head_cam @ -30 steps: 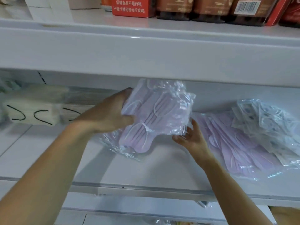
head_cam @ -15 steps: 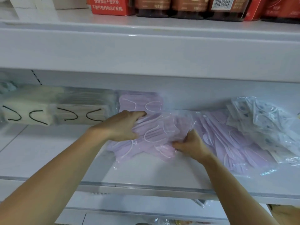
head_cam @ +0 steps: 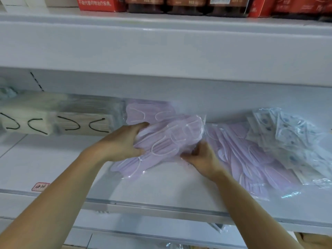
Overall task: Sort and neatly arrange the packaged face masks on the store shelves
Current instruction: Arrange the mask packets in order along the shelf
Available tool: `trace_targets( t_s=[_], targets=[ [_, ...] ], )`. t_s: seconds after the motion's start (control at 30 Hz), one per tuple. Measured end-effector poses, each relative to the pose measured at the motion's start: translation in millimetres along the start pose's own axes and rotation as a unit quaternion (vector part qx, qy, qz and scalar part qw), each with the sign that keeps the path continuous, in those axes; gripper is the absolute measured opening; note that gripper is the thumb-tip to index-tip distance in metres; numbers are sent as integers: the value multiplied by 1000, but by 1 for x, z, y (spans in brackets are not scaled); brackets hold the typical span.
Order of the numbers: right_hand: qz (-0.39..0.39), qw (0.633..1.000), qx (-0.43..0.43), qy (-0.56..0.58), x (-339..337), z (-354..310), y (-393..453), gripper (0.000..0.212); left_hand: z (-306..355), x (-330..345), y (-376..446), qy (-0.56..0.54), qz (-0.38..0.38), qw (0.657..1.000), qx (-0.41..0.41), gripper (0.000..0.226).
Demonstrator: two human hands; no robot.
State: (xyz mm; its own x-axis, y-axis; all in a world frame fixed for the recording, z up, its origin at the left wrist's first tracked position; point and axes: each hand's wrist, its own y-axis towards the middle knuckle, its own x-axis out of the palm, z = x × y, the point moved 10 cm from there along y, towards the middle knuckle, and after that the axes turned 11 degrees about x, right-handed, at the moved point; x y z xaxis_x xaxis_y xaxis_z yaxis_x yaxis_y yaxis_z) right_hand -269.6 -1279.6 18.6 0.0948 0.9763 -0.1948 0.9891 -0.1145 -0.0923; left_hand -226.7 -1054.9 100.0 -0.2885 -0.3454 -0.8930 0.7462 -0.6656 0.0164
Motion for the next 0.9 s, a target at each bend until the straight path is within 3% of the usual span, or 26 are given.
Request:
trace_targets(
  t_s=[0.17, 0.3, 0.43, 0.47, 0.53, 0.6, 0.7, 0.9],
  targets=[
    [67, 997, -36, 10, -29, -25, -1, 22, 6, -2, 1, 38, -35, 999, 7, 82],
    [56, 990, -42, -123, -30, -27, -3, 44, 15, 0, 9, 49, -39, 998, 12, 83],
    [-4, 981, -26, -191, -33, -11, -9, 28, 12, 9, 8, 35, -40, 998, 22, 74],
    [-50, 984, -17, -172, -34, -8, -12, 35, 12, 10, 6, 24, -34, 999, 31, 70],
    [-164, 981, 15, -104, -32, 1, -18, 75, 12, 10, 4, 11, -23, 998, 49, 67],
    [-185, 981, 9, -60, -26, 0, -19, 96, 16, 12, 6, 13, -21, 998, 65, 69],
    [-79, 995, -30, -53, -15, -8, -11, 81, 26, 19, 13, 38, -44, 995, 75, 77],
    [-67, 995, -47, -52, 4, -17, -10, 58, 26, 29, 15, 30, -48, 994, 94, 73]
  ],
)
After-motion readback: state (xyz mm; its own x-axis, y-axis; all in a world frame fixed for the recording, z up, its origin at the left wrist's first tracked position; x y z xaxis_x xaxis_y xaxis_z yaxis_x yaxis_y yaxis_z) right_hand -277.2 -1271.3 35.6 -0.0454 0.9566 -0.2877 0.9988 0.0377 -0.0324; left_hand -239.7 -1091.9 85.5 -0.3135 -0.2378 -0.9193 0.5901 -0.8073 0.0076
